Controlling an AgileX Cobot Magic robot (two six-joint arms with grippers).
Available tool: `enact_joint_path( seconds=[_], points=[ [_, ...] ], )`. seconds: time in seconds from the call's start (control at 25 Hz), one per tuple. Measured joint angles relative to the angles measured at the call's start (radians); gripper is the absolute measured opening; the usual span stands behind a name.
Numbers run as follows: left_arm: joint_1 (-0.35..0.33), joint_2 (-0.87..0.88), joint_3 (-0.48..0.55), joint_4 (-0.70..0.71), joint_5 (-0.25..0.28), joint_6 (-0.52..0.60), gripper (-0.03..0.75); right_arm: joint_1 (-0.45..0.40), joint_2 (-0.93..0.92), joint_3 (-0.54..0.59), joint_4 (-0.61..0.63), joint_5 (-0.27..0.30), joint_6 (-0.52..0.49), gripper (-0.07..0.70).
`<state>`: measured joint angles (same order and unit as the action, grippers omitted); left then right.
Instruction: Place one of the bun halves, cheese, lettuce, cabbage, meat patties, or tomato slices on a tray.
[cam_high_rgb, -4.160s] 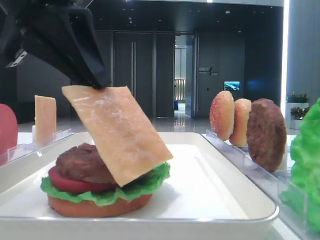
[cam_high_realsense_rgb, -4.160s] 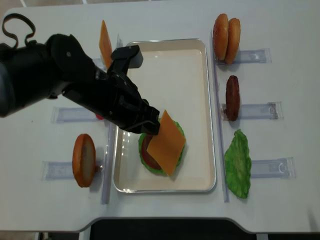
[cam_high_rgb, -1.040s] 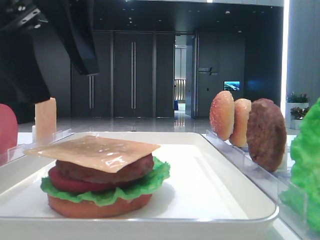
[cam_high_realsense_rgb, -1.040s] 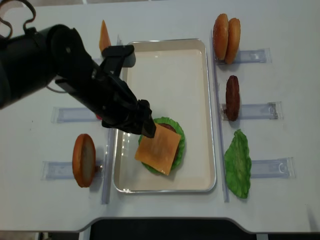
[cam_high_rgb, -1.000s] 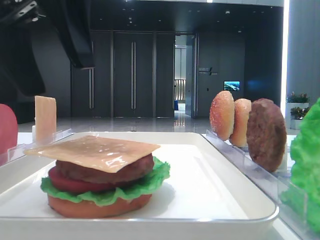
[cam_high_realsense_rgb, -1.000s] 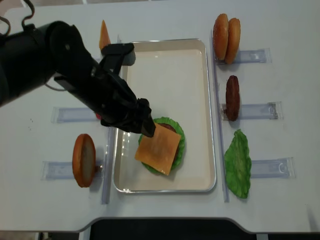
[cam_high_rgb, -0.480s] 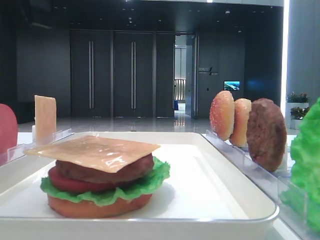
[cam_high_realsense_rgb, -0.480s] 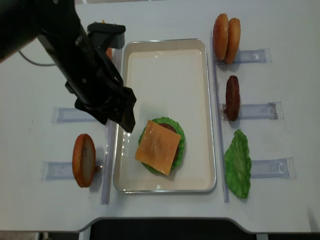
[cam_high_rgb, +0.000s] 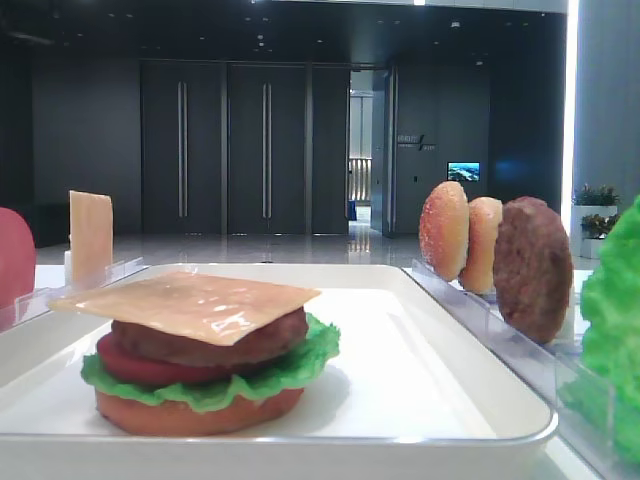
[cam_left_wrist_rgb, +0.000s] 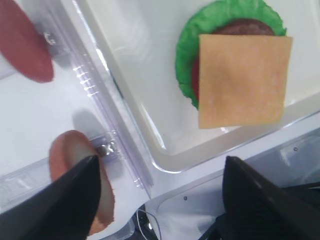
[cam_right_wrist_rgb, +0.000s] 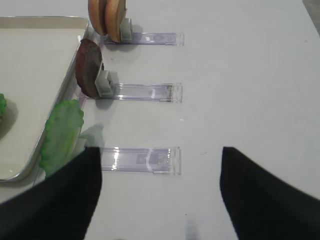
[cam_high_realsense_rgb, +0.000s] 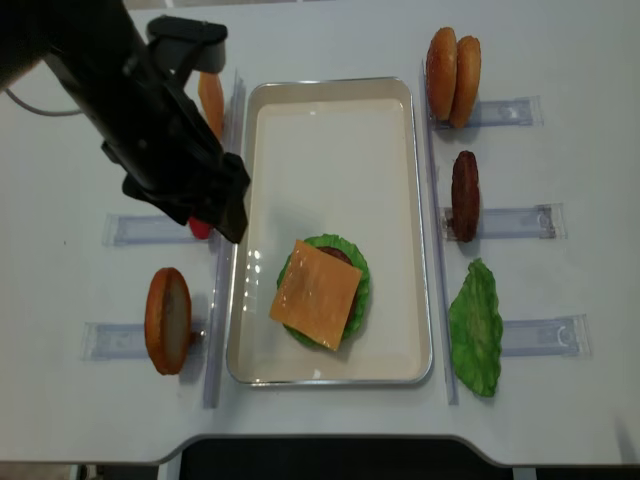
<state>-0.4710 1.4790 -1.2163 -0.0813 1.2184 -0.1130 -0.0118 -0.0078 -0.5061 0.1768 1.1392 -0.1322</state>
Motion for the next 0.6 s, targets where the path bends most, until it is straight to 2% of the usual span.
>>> enact_joint_path(
  seconds=[0.4, 0.6],
  points=[
    [0.226, -0.122, 0.0, 0.104, 0.006, 0.0, 0.579, 0.0, 0.0, 0.0, 0.0, -0.002, 0.0, 0.478],
    [0.393, -0.183, 0.0, 0.117, 0.012, 0.042, 0.579, 0.0, 0.0, 0.0, 0.0, -0.002, 0.0, 0.478]
  ],
)
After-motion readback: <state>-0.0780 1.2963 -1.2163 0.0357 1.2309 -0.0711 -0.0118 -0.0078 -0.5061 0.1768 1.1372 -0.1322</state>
